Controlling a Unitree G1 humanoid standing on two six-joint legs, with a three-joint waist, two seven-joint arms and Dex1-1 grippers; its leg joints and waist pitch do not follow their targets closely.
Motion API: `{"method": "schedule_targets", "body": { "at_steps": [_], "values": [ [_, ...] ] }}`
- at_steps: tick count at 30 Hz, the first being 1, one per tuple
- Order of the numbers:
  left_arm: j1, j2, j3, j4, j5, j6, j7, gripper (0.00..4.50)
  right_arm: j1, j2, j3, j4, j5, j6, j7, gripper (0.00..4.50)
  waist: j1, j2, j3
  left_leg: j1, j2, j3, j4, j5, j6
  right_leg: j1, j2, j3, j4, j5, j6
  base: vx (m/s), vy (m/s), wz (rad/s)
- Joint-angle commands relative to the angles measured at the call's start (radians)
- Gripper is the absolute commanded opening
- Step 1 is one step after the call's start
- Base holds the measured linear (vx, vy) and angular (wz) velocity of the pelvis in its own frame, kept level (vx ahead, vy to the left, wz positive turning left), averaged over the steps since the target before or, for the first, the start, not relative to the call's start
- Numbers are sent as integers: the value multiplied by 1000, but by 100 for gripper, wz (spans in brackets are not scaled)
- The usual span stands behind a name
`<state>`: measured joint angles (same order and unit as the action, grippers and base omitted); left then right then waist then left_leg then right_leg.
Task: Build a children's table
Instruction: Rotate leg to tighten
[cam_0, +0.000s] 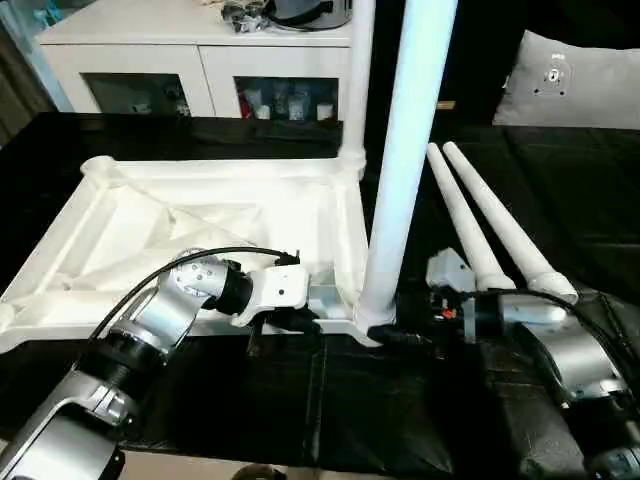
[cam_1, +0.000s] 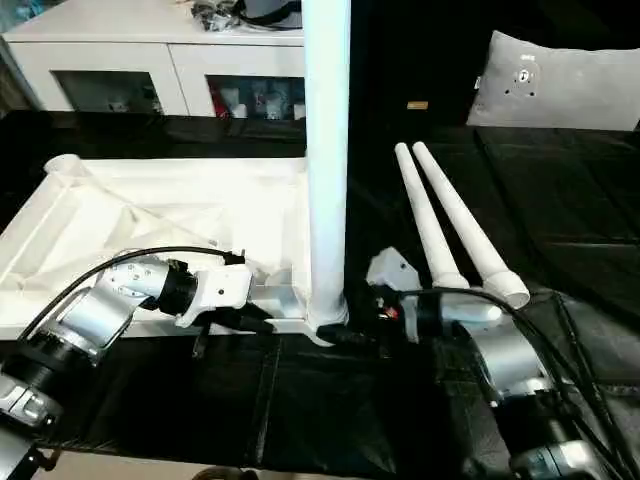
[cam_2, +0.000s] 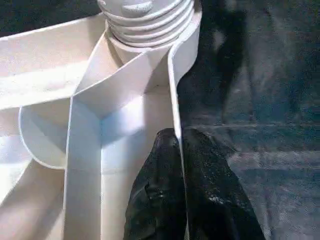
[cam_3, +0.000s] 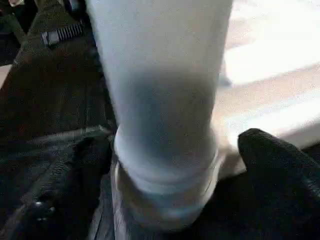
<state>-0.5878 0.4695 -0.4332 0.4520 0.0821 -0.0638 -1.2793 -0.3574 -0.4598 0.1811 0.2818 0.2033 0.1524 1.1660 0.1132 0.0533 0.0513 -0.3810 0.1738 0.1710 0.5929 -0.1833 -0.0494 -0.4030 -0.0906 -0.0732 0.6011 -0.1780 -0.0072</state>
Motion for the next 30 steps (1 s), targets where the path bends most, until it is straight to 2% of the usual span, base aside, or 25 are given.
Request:
{"method": "schedule_targets", "body": {
  "at_steps": [1,4,9,11,17,19,22,24,25,26,27,29,30],
  "values": [
    [-10,4,-37,8,13,-36,-46,0,-17,12,2,18,13,-1,6,402,-2,-6,-70,16,56,-12,-68,-205,60,52,-64,44,-61,-172,-254,0,0,0],
    [-16,3,-42,22,10,-53,-60,0,-25,17,6,32,21,3,20,384,1,-7,-71,16,56,-12,-69,-207,53,52,-63,44,-60,-176,-251,0,0,0],
    [-15,2,-43,31,10,-65,-67,0,-30,16,12,34,27,25,42,346,1,-10,-73,14,56,-11,-66,-182,64,53,-63,44,-56,-145,-256,0,0,0],
    [-14,2,-41,37,12,-72,-68,0,-32,17,13,37,26,25,43,316,2,-11,-73,14,56,-11,-65,-177,66,53,-63,44,-56,-154,-253,0,0,0],
    [-8,-2,-37,41,10,-71,-65,0,-26,22,15,38,26,25,46,278,1,-11,-72,15,56,-12,-66,-185,60,52,-63,44,-59,-180,-245,0,0,0],
    [2,-4,-30,31,4,-47,-53,0,-16,27,19,34,29,31,45,272,1,-11,-72,14,56,-11,-66,-181,60,52,-63,44,-58,-175,-246,0,0,0],
    [26,-21,-3,-10,-2,51,16,0,8,58,20,13,24,66,-14,269,-1,-12,-70,15,57,-11,-68,-190,57,52,-63,44,-59,-189,-247,0,0,0],
    [40,-38,15,-45,4,117,76,0,15,82,25,8,4,77,-70,269,-4,-11,-63,15,56,-14,-74,-234,40,51,-64,44,-68,-265,-232,0,0,0],
    [41,-40,17,-50,4,124,83,0,16,86,25,8,2,78,-78,269,-8,-14,-60,16,56,-13,-77,-254,33,51,-64,45,-69,-296,-224,0,0,0],
    [50,-54,27,-76,7,166,119,0,15,108,24,14,-11,81,-122,268,-11,-13,-55,23,54,-14,-80,-305,15,46,-65,45,-78,-391,-200,0,0,0],
    [60,-75,40,-107,6,222,161,0,11,138,17,24,-18,86,-174,268,-16,-17,-51,27,50,-18,-80,-338,2,43,-67,45,-88,-478,-172,0,0,0],
    [70,-118,59,-147,9,298,230,0,-2,196,-5,43,-14,103,-260,268,-23,-17,-51,31,52,-20,-82,-351,-11,38,-68,47,-93,-521,-151,0,0,0],
    [77,-169,76,-185,20,382,310,0,-20,262,-30,64,-5,123,-352,268,-33,-19,-49,27,49,-23,-83,-353,-16,38,-67,44,-96,-537,-145,0,0,0]
  ]
}}
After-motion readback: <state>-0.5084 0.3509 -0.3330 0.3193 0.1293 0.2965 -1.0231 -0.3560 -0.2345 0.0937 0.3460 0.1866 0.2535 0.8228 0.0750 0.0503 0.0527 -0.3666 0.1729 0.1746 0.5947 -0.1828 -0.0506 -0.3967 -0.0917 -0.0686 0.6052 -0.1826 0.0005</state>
